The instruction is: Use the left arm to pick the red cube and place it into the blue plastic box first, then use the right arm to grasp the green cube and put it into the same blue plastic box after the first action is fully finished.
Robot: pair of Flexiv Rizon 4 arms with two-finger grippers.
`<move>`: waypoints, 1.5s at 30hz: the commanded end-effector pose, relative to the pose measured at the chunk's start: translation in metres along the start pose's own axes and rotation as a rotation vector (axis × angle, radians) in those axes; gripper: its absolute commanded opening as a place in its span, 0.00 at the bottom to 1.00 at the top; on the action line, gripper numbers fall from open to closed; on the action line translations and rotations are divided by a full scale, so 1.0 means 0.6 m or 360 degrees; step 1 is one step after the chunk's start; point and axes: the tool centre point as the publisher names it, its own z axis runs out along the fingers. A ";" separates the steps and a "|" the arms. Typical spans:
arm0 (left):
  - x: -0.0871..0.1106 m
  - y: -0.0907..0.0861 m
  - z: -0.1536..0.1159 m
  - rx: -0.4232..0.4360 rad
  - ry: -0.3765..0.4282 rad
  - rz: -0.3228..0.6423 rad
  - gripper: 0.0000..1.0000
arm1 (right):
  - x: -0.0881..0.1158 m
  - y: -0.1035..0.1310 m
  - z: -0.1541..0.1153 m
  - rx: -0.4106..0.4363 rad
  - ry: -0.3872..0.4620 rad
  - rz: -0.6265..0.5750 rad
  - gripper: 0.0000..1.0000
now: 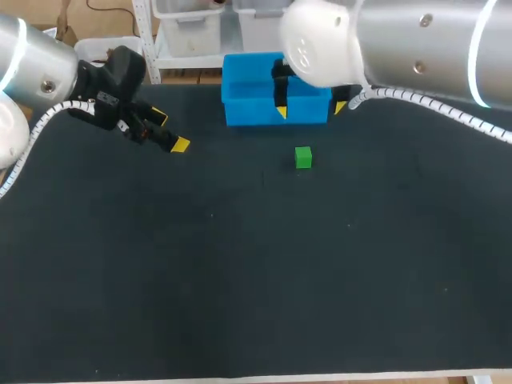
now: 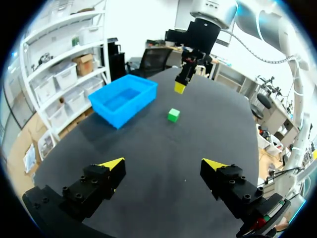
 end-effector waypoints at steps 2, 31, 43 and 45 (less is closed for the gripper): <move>0.003 0.001 0.000 0.0004 -0.0011 0.0005 1.00 | 0.002 0.006 0.000 0.0013 0.0008 0.0022 1.00; 0.003 0.001 0.000 0.0004 -0.0011 0.0005 1.00 | 0.002 0.009 -0.005 -0.0028 0.0008 0.0053 1.00; 0.003 0.001 0.000 0.0004 -0.0011 0.0005 1.00 | 0.002 0.006 0.002 -0.0014 0.0021 0.0050 1.00; 0.003 0.001 0.000 0.0004 -0.0011 0.0005 1.00 | 0.001 0.005 0.005 -0.0007 0.0025 0.0050 1.00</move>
